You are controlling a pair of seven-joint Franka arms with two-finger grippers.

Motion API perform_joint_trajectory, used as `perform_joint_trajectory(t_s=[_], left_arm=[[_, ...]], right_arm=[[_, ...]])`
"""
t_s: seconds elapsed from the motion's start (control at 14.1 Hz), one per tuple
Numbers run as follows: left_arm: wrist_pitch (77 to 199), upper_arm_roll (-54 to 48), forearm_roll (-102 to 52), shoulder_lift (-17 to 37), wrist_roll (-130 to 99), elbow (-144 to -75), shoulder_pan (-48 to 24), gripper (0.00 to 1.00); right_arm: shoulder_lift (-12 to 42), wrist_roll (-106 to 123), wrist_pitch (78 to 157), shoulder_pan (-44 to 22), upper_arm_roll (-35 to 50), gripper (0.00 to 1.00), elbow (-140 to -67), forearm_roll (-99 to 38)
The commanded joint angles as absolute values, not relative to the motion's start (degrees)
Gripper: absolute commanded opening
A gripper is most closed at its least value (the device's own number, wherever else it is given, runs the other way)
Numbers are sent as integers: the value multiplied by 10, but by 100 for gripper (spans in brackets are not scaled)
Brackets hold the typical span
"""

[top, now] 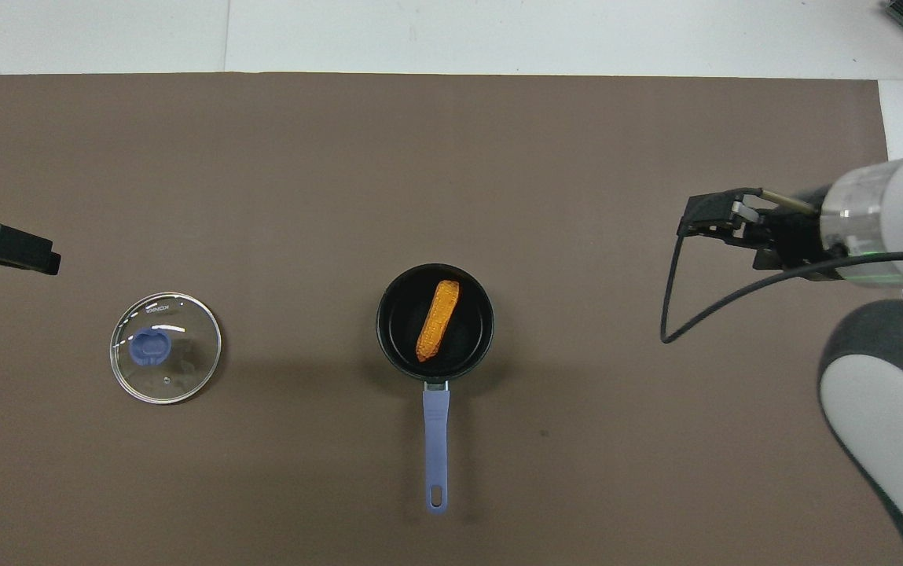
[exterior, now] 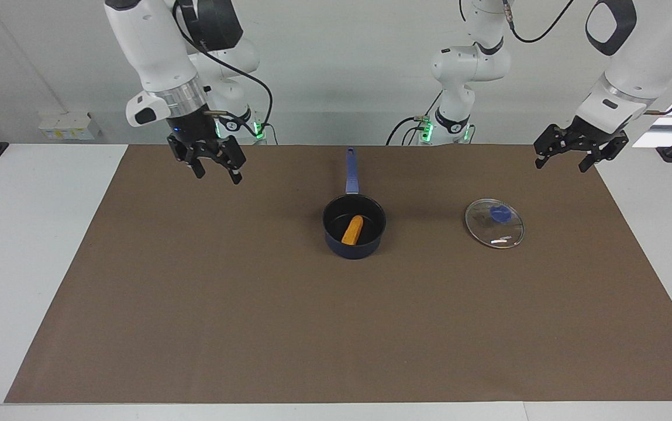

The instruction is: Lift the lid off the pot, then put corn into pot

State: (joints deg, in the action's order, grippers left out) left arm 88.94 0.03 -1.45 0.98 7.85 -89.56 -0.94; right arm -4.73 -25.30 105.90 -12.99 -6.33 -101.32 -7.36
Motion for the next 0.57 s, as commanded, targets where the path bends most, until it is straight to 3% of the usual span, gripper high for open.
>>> perform_joint_trajectory(t_s=[0.0, 0.5], left_arm=[[875, -1, -12, 15, 81, -884, -5, 100], [875, -1, -12, 15, 81, -884, -5, 100]], right_arm=[[-74, -184, 1020, -83, -55, 100, -1027, -65], [-34, -107, 910, -48, -61, 100, -905, 14]])
